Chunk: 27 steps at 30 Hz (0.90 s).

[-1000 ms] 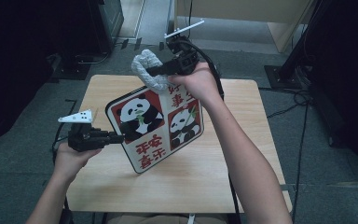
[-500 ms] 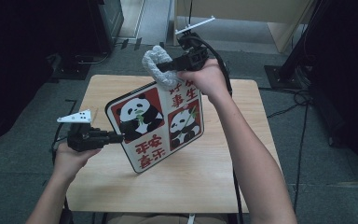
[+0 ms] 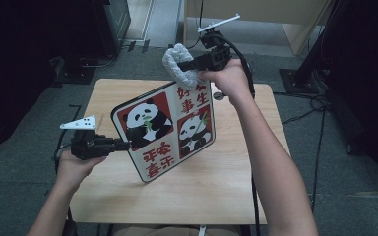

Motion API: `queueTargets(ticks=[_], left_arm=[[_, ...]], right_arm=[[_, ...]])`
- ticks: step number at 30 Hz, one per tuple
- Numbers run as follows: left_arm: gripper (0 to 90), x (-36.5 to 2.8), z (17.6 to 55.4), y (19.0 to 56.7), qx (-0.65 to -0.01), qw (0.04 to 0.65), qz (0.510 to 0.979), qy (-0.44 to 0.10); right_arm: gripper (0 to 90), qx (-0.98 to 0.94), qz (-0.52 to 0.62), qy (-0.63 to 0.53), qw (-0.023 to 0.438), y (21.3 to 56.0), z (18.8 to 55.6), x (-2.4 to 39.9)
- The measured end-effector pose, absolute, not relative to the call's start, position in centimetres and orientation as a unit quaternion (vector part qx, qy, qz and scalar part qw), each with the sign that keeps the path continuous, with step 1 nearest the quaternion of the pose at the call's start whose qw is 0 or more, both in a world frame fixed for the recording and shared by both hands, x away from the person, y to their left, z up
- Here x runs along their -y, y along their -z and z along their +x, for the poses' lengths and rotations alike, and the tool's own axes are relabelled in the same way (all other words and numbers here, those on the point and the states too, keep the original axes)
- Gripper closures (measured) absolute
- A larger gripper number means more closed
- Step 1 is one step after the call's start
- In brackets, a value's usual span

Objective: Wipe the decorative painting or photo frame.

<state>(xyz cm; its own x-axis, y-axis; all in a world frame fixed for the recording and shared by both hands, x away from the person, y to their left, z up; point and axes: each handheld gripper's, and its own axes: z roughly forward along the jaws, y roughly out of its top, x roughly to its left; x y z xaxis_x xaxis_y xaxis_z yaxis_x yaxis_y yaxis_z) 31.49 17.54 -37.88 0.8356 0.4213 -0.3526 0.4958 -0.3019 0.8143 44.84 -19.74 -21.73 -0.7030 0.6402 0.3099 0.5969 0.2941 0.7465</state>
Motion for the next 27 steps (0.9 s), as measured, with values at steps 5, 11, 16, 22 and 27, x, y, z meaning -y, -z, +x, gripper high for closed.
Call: queueTargets(ticks=[5, 11, 16, 22, 27], left_arm=[[78.7, -17.6, 31.5, 37.9, -0.284, 0.518, 0.806, 0.036], [78.7, -17.6, 31.5, 37.9, -0.284, 0.518, 0.806, 0.036], [78.7, -17.6, 31.5, 37.9, -0.284, 0.518, 0.806, 0.036], [78.6, -17.6, 31.5, 37.9, -0.286, 0.520, 0.804, 0.040], [78.7, -17.6, 31.5, 37.9, -0.283, 0.519, 0.806, 0.040]], right_arm=[[64.9, -0.800, 0.395, -0.451, 0.029, 21.7, 45.2, 20.6], [64.9, -0.798, 0.402, -0.448, 0.035, 21.6, 45.5, 21.3], [65.0, -0.797, 0.409, -0.443, 0.042, 21.5, 45.8, 21.9], [64.9, -0.792, 0.416, -0.446, 0.040, 21.7, 46.2, 22.8], [65.1, -0.788, 0.422, -0.447, 0.046, 21.7, 46.2, 23.5]])
